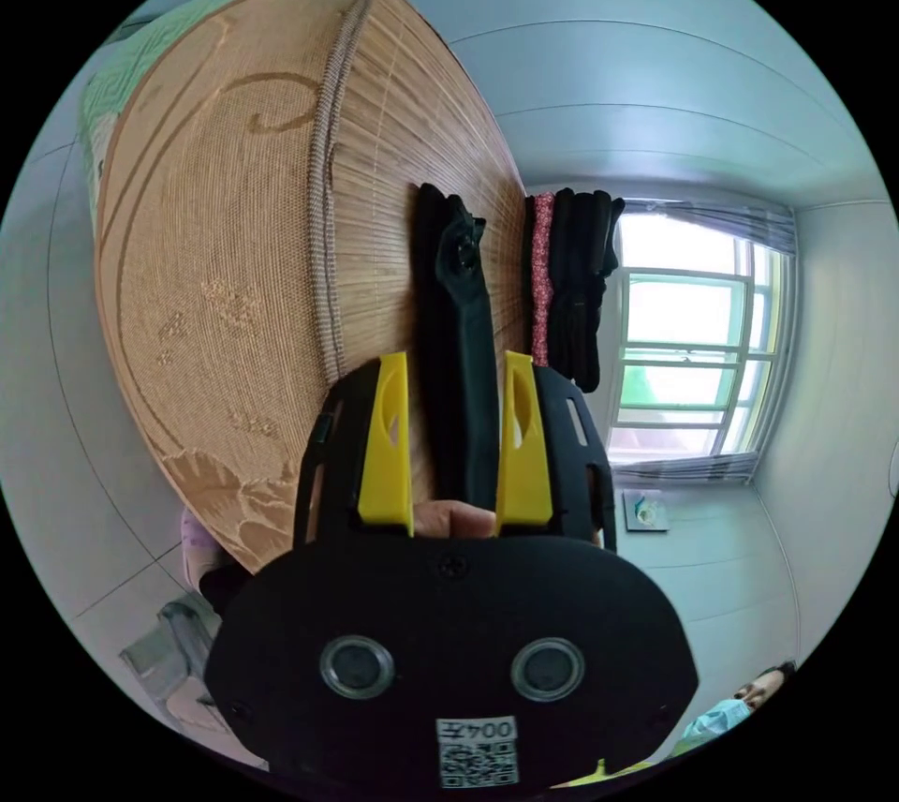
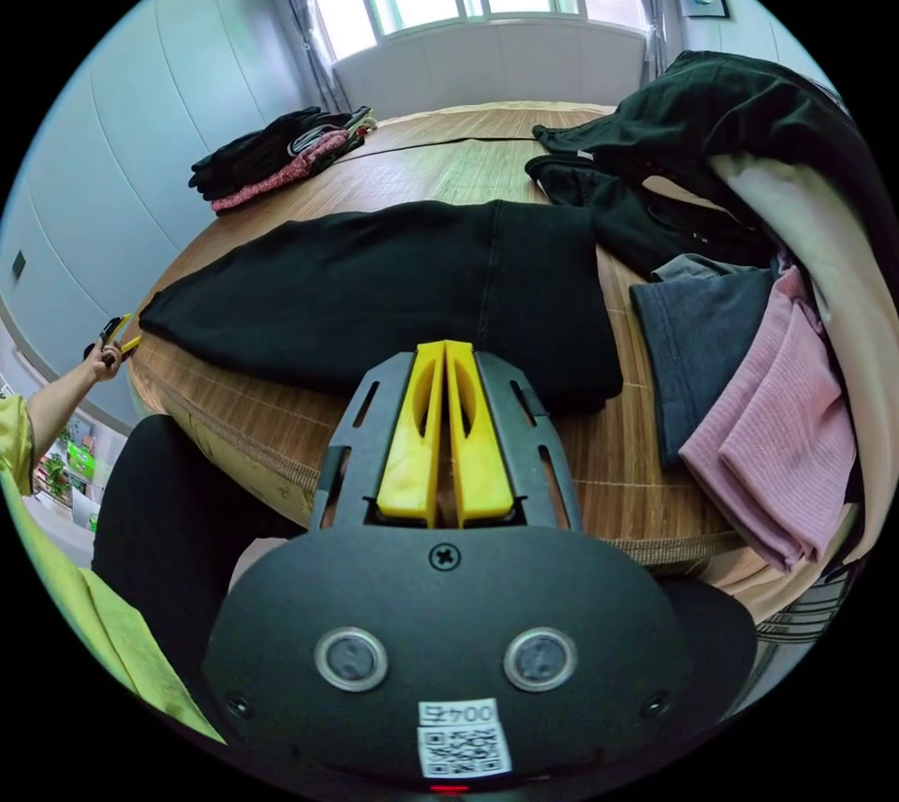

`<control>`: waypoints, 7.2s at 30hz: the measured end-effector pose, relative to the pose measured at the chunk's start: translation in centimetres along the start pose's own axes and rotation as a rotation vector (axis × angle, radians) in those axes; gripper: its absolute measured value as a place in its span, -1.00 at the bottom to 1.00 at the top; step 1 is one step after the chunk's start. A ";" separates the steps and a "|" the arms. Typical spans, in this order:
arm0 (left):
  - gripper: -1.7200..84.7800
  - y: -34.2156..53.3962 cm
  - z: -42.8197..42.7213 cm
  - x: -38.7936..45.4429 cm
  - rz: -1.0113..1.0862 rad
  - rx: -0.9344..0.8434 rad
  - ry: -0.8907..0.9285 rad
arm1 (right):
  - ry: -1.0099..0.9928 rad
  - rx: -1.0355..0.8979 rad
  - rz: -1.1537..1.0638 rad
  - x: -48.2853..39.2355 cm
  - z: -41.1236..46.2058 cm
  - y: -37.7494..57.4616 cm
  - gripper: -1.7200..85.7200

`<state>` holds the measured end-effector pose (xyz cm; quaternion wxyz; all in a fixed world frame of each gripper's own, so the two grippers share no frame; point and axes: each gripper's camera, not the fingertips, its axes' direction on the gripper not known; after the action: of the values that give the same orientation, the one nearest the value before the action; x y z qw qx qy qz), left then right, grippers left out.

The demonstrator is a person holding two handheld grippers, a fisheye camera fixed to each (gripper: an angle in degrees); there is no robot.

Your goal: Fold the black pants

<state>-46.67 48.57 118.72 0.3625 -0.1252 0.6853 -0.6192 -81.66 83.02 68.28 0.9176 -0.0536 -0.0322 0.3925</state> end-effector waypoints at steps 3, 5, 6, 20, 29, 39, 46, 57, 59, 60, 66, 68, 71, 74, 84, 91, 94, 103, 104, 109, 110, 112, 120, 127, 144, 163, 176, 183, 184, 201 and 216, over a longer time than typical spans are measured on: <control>-0.66 -0.8 0.4 0.0 0.013 -0.012 -0.008 | -0.001 0.000 0.003 -0.2 0.3 -0.1 -0.98; -0.67 -1.3 0.8 0.0 0.025 -0.024 -0.009 | 0.001 -0.001 0.005 -0.3 0.4 -0.1 -0.98; -0.68 -1.5 1.1 -0.1 0.032 -0.031 -0.008 | 0.003 0.000 0.007 -0.5 0.5 -0.1 -0.98; -0.80 -2.2 4.7 -0.4 0.105 0.016 -0.016 | 0.021 -0.001 0.041 -1.7 1.9 -0.4 -0.98; -0.87 3.2 5.1 5.6 0.461 0.101 0.041 | 0.021 0.004 0.067 -2.1 2.8 -0.6 -0.98; -0.87 24.2 8.9 24.2 1.319 -0.033 -0.072 | -0.018 0.049 0.069 -1.6 3.6 -0.3 -0.98; -0.83 45.8 19.8 23.9 1.839 -0.201 -0.369 | -0.043 0.071 0.080 -0.7 4.3 -0.4 -0.98; -0.67 52.9 25.7 20.6 1.864 -0.407 -0.544 | -0.134 0.081 0.146 2.4 5.0 -1.4 -0.96; -0.68 50.7 23.7 20.6 1.737 -0.384 -0.475 | -0.211 0.070 0.165 2.7 4.6 -2.1 -0.94; -0.69 48.4 22.4 20.2 1.592 -0.374 -0.399 | -0.316 0.068 0.146 2.3 4.2 -2.7 -0.91; -0.76 34.9 18.5 11.4 0.749 -0.260 0.008 | -0.753 -0.092 0.208 -3.9 8.1 -7.3 -0.75; -0.77 33.3 17.5 9.3 0.697 -0.202 0.013 | -0.855 -0.198 0.295 -5.6 11.2 -8.8 -0.70; -0.78 31.9 15.9 6.8 0.737 -0.160 -0.050 | -0.883 -0.289 0.389 -8.2 15.2 -10.9 -0.67; -0.79 29.6 14.3 5.0 0.656 -0.127 0.051 | -0.849 -0.336 0.406 -10.4 17.7 -12.3 -0.65; -0.80 25.0 12.9 2.2 0.562 -0.127 0.101 | -0.883 -0.331 0.515 -13.2 22.5 -14.3 -0.68; -0.84 25.2 13.9 3.4 0.687 -0.193 0.064 | -0.852 -0.300 0.460 -17.1 22.5 -18.4 -0.87; -0.87 25.8 14.4 4.9 0.798 -0.176 0.004 | -0.808 -0.228 0.284 -21.5 18.4 -21.8 -0.87; -0.91 26.2 18.0 9.0 0.949 -0.081 -0.178 | -0.768 -0.232 0.053 -32.4 12.6 -27.2 -0.88; -0.91 25.4 18.2 8.9 0.914 -0.061 -0.201 | -0.767 -0.233 0.050 -32.7 12.4 -27.3 -0.88; -0.93 22.6 17.8 8.0 0.787 0.010 -0.195 | -0.779 -0.210 0.003 -33.9 10.2 -27.7 -0.88; -0.94 22.0 17.9 7.6 0.751 0.010 -0.210 | -0.778 -0.206 0.000 -33.9 10.0 -27.7 -0.88; -0.94 21.1 17.6 7.0 0.690 0.031 -0.224 | -0.776 -0.192 0.003 -33.3 9.4 -27.7 -0.88; -0.95 19.1 16.4 6.9 0.617 0.070 -0.238 | -0.736 -0.176 0.025 -28.9 9.9 -24.6 -0.88; -0.94 17.6 17.0 6.1 0.515 -0.018 -0.225 | -0.624 -0.329 0.192 -22.1 18.2 -16.7 -0.88; -0.93 21.4 18.6 11.6 0.935 -0.172 -0.560 | -0.377 -0.173 -0.019 -23.6 15.2 -14.9 -0.91; -0.95 20.4 9.6 12.5 0.926 -0.137 -0.612 | -0.426 -0.313 0.150 -20.1 16.4 -13.5 -0.81; -0.96 25.5 19.8 16.1 1.215 0.019 -0.607 | -0.022 0.057 -0.227 -28.8 8.8 -14.2 -0.82; -0.96 26.0 22.2 14.4 1.268 -0.032 -0.721 | 0.035 -0.131 -0.405 -30.9 16.3 -13.8 -0.84; -0.96 25.8 22.2 14.3 1.266 -0.039 -0.720 | 0.007 -0.138 -0.389 -30.5 16.3 -14.0 -0.84; -0.96 22.4 20.6 13.3 1.157 -0.092 -0.605 | 0.000 -0.325 -0.444 -35.7 18.2 -21.1 -0.88; -0.96 21.1 20.0 12.8 1.139 -0.115 -0.586 | -0.009 -0.240 -0.546 -42.7 11.5 -32.3 -0.76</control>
<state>-36.85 29.70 95.13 0.7995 0.0751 0.5490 -0.2318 -89.15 30.80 82.92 0.9761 -0.1495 -0.0958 0.1250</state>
